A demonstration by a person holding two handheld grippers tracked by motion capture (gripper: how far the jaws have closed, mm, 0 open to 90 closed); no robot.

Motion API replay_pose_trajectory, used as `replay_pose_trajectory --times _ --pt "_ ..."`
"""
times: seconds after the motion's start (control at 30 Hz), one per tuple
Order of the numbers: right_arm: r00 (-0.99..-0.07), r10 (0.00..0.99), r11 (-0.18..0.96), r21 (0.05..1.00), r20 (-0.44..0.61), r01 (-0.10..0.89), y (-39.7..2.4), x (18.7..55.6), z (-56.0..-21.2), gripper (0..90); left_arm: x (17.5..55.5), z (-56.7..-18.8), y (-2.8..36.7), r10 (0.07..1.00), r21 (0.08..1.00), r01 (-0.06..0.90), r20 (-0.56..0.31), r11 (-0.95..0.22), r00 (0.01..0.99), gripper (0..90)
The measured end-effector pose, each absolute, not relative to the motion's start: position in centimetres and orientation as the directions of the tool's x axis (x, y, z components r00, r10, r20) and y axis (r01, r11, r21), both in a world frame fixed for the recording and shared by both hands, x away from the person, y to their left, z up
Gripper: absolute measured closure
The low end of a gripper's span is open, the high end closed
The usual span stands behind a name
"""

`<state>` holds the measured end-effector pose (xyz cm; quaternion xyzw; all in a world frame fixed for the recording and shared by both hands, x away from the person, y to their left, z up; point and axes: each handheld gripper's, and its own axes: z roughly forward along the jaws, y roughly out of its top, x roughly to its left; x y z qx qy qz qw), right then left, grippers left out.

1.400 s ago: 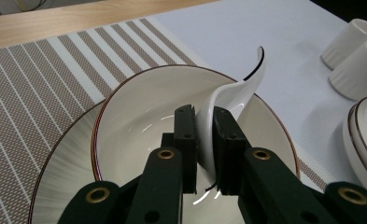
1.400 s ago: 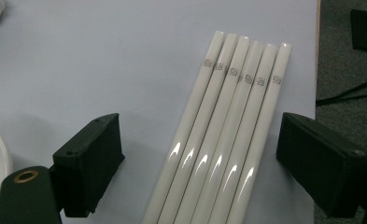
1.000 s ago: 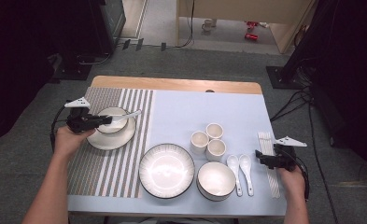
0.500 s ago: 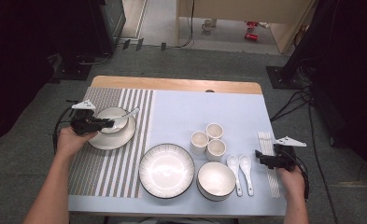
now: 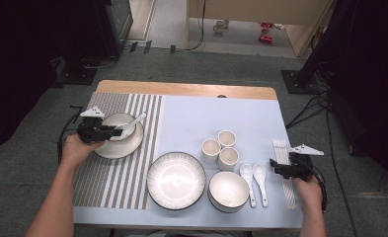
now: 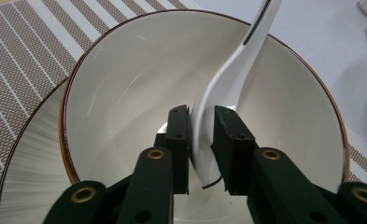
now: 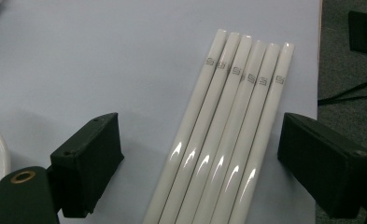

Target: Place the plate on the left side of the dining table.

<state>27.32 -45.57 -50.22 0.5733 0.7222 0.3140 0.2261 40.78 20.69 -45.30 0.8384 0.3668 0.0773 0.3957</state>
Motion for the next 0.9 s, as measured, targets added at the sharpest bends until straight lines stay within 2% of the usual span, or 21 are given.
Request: replay_pose_trajectory --times 0.1,0.27,0.57,0.9 --pt "-0.241 0.97 0.147 0.713 0.032 0.686 -45.54 27.31 -50.22 13.5 40.76 -45.29 20.68 0.672 0.72 0.554 -0.165 -0.418 0.722 74.6" --pt "-0.241 0.97 0.147 0.713 0.031 0.686 -45.54 27.31 -50.22 13.5 40.73 -45.29 20.47 0.673 0.723 0.55 -0.161 -0.417 0.722 65.8" --pt "-0.24 0.97 0.147 0.712 0.031 0.686 -45.52 27.31 -50.22 13.5 40.85 -45.2 20.51 0.668 0.735 0.566 -0.21 -0.374 0.714 54.0" --pt "-0.238 0.971 0.145 0.712 0.031 0.687 -45.47 27.32 -50.21 13.5 40.84 -44.98 20.34 0.684 0.734 0.566 -0.193 -0.376 0.704 43.6"
